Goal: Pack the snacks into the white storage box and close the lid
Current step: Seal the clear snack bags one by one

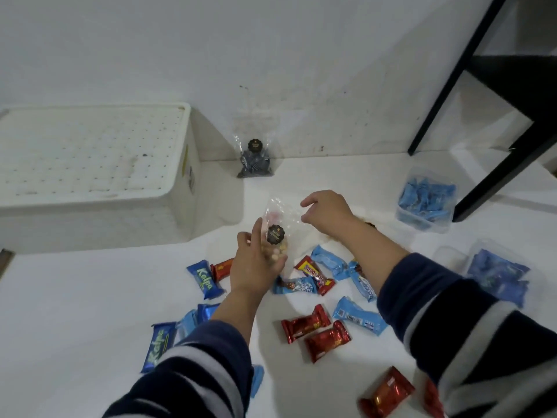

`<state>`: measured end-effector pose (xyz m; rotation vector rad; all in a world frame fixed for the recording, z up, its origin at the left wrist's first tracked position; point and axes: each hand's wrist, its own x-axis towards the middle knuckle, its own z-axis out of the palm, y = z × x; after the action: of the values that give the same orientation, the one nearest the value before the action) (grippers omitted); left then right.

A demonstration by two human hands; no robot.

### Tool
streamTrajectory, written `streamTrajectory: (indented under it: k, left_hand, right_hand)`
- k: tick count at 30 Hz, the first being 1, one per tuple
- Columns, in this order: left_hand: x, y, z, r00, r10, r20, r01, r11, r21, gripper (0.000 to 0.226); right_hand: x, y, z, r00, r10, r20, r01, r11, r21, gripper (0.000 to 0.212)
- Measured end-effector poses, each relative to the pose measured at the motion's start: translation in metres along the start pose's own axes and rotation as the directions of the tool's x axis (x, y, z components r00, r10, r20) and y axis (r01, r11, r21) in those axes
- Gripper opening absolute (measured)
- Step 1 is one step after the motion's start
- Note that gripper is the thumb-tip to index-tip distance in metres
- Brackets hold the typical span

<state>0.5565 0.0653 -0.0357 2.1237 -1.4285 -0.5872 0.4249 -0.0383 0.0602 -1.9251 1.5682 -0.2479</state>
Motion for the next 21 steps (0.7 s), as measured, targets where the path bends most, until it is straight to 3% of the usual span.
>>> streamTrajectory:
  k: [6,11,21]
  left_hand:
    - [-0.004,-0.002,0.0,0.995,0.073,0.067,-0.076,0.996,0.04,0.104]
    - [-0.005,-0.003,-0.003,0.987,0.088,0.136,-0.094,0.995,0.042,0.114]
    - [-0.003,-0.005,0.004,0.987,0.082,0.141,-0.09,0.994,0.054,0.118]
  right_hand:
    - [-0.004,0.002,-0.004,0.998,0.039,-0.041,-0.041,0.998,-0.047,0.021]
    - [0.005,0.003,-0.005,0.997,0.072,0.012,-0.07,0.991,-0.118,0.024]
    - [0.004,0.011,-0.001,0.997,0.039,-0.065,-0.043,0.997,-0.062,0.025]
